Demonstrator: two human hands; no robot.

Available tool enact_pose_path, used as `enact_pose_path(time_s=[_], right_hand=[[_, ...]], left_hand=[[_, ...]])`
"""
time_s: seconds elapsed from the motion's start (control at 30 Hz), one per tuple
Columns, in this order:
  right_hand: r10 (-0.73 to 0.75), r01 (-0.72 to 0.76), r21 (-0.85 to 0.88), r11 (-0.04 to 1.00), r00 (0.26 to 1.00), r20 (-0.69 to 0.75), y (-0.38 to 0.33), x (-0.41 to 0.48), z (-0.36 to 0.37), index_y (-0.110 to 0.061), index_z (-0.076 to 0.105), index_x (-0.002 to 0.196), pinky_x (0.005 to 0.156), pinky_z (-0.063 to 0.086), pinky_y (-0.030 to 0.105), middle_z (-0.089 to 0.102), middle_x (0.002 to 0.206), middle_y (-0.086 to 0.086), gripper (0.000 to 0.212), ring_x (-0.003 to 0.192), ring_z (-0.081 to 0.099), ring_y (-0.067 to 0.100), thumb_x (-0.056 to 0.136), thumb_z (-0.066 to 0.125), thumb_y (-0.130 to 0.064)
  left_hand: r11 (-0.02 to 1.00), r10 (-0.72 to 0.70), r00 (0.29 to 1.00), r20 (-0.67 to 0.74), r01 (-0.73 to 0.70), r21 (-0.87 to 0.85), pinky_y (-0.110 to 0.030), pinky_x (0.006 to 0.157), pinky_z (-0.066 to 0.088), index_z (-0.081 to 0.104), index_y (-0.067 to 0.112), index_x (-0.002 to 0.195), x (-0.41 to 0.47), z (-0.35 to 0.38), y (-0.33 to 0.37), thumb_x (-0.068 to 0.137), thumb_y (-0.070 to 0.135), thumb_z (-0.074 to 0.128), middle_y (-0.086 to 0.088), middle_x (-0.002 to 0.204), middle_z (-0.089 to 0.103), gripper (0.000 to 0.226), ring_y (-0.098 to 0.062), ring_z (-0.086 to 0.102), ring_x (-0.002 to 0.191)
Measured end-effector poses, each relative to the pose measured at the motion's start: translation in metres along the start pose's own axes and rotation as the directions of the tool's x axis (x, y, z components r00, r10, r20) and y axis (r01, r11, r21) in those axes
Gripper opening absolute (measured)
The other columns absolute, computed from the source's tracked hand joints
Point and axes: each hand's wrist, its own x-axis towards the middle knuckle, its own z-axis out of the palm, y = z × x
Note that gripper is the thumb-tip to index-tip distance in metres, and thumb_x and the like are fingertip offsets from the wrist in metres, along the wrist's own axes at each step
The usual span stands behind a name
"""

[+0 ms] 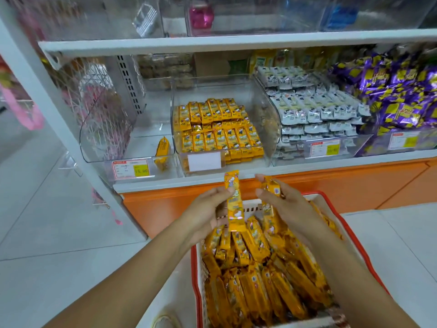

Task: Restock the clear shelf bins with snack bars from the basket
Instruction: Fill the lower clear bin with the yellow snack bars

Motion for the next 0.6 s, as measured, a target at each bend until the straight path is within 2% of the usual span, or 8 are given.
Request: enact_pose_path(time_s=[0.07, 0.1, 0.2, 0.27, 0.37, 0.47, 0.53, 0.6], right_hand=[[0.036, -0.036, 0.017, 0.999, 0.999, 0.027, -0.003, 0.011, -0.008, -0.035, 0.058, 0.126, 0.101, 0.044, 0.035, 0.060, 0.128, -0.006, 0.059, 0.118, 0.056, 0.009, 0.071, 0.075, -0.050], [0.049, -0.050, 0.033, 0.998, 0.999, 0.023, -0.004, 0.015, -0.009, -0.030, 0.056, 0.128, 0.100, 0.046, 0.038, 0.059, 0.130, -0.002, 0.072, 0.119, 0.056, 0.013, 0.064, 0.079, -0.055], [0.057, -0.051, 0.085, 0.995, 0.996, -0.069, -0.005, 0.028, -0.010, -0.016, 0.058, 0.118, 0.089, 0.052, 0.040, 0.064, 0.120, 0.010, 0.090, 0.106, 0.064, 0.023, 0.045, 0.087, -0.061], [0.034, -0.027, 0.065, 0.998, 0.992, -0.118, -0.009, 0.032, -0.007, -0.015, 0.062, 0.108, 0.080, 0.050, 0.038, 0.068, 0.112, 0.010, 0.082, 0.099, 0.067, 0.024, 0.044, 0.085, -0.061], [-0.048, 0.044, -0.025, 0.999, 0.978, -0.205, -0.015, 0.039, 0.002, -0.017, 0.066, 0.104, 0.085, 0.053, 0.036, 0.070, 0.101, 0.001, 0.046, 0.097, 0.066, 0.016, 0.068, 0.079, -0.044], [-0.234, 0.166, -0.226, 0.960, 0.918, -0.321, -0.027, 0.045, 0.014, -0.023, 0.061, 0.108, 0.076, 0.050, 0.020, 0.064, 0.096, -0.006, 0.033, 0.091, 0.061, 0.008, 0.080, 0.074, -0.035], [-0.319, 0.224, -0.288, 0.931, 0.883, -0.345, -0.036, 0.045, 0.017, -0.026, 0.053, 0.102, 0.070, 0.048, 0.018, 0.061, 0.090, -0.008, 0.031, 0.085, 0.059, 0.005, 0.080, 0.073, -0.036], [-0.391, 0.266, -0.388, 0.883, 0.873, -0.292, -0.045, 0.041, 0.016, -0.027, 0.052, 0.100, 0.074, 0.050, 0.022, 0.063, 0.093, -0.011, 0.027, 0.088, 0.060, 0.004, 0.083, 0.070, -0.039]], left_hand=[[1.000, -0.027, 0.999, 0.033, 0.026, 0.017, -0.050, 0.088, 0.050, 0.061, 0.001, 0.113, 0.000, 0.004, 0.002, 0.077, 0.032, 0.070, -0.027, 0.114, 0.056, 0.049, -0.039, 0.057, 0.099], [0.999, -0.038, 0.998, 0.051, 0.037, 0.020, -0.055, 0.097, 0.045, 0.058, -0.003, 0.120, 0.000, 0.008, 0.003, 0.078, 0.030, 0.069, -0.031, 0.123, 0.055, 0.055, -0.044, 0.054, 0.111], [1.000, -0.027, 0.997, 0.074, 0.026, 0.008, -0.055, 0.101, 0.043, 0.056, -0.008, 0.122, 0.001, 0.016, 0.004, 0.072, 0.028, 0.074, -0.030, 0.124, 0.056, 0.064, -0.042, 0.053, 0.110], [1.000, -0.006, 0.995, 0.104, 0.005, 0.004, -0.053, 0.101, 0.041, 0.057, -0.004, 0.122, 0.004, 0.020, 0.007, 0.065, 0.032, 0.083, -0.026, 0.117, 0.057, 0.073, -0.035, 0.048, 0.103], [0.999, 0.035, 0.995, 0.091, -0.033, -0.025, -0.048, 0.094, 0.047, 0.058, 0.000, 0.121, 0.009, 0.027, 0.015, 0.069, 0.025, 0.076, -0.021, 0.114, 0.062, 0.060, -0.033, 0.056, 0.099], [0.995, 0.086, 0.995, 0.049, -0.084, -0.054, -0.042, 0.084, 0.052, 0.063, 0.000, 0.108, 0.016, 0.033, 0.025, 0.060, 0.031, 0.086, -0.017, 0.100, 0.049, 0.062, -0.031, 0.047, 0.087], [0.990, 0.109, 0.994, 0.006, -0.108, -0.089, -0.043, 0.084, 0.051, 0.067, 0.002, 0.099, 0.020, 0.034, 0.032, 0.062, 0.028, 0.086, -0.017, 0.100, 0.049, 0.048, -0.030, 0.047, 0.089], [0.983, 0.135, 0.990, -0.030, -0.137, -0.121, -0.035, 0.075, 0.054, 0.070, 0.007, 0.092, 0.023, 0.035, 0.042, 0.071, 0.022, 0.076, -0.015, 0.094, 0.062, 0.027, -0.024, 0.057, 0.085]])
